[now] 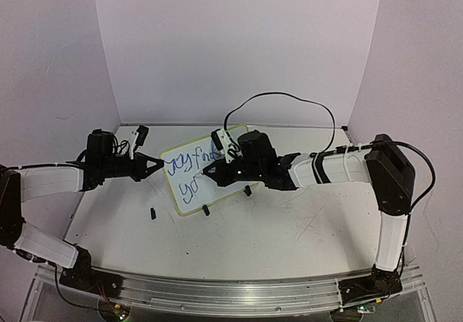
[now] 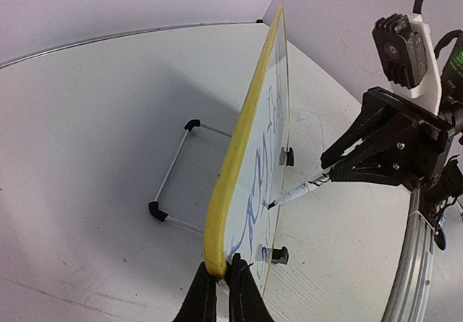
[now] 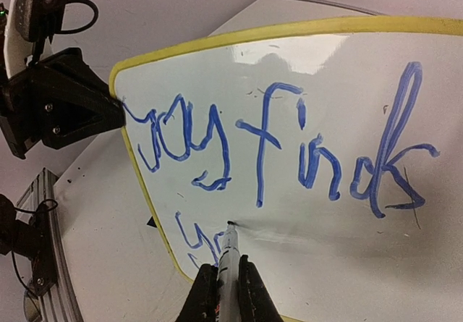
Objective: Write a sentence on the whiteboard
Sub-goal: Write on the whiteboard with the whiteboard marker without the cap.
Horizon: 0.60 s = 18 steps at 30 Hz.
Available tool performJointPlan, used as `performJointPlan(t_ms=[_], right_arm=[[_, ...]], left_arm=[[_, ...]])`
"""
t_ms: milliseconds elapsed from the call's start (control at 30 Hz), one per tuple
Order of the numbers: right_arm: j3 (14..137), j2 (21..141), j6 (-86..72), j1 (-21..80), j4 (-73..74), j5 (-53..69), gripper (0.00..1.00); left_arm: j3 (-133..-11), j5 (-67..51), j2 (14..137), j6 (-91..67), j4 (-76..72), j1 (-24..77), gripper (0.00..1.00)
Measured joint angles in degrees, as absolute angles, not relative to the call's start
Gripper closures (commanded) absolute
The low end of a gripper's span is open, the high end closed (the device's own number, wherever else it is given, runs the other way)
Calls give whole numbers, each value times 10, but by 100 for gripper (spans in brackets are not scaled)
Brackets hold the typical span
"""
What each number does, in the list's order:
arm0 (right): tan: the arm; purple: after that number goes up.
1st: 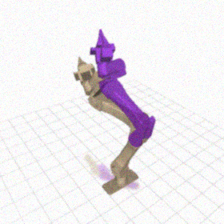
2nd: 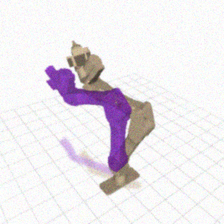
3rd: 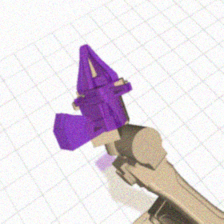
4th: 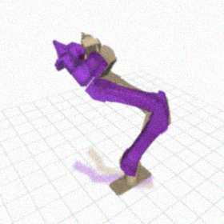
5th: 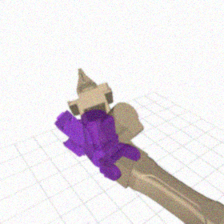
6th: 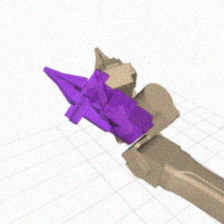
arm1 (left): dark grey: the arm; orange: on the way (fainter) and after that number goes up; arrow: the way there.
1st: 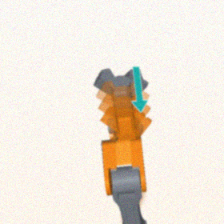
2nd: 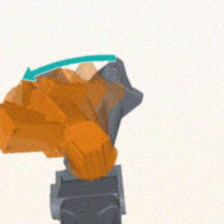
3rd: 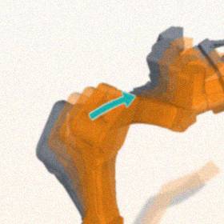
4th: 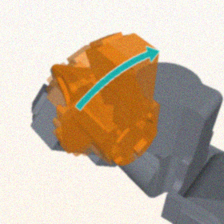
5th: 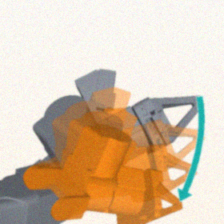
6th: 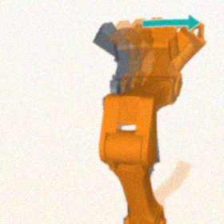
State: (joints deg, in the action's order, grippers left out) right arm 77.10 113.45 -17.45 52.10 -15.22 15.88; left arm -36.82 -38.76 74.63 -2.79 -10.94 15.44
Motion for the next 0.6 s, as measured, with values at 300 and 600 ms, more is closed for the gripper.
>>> performJointPlan(t_ms=[300, 600], right_arm=[[695, 1072, -176, 524, -173, 162, 100], [694, 1071, -134, 524, -196, 159, 100]], left_arm=[[-368, -388, 746, -27, -109, 155, 100], [-371, -387, 746, -19, -105, 155, 100]])
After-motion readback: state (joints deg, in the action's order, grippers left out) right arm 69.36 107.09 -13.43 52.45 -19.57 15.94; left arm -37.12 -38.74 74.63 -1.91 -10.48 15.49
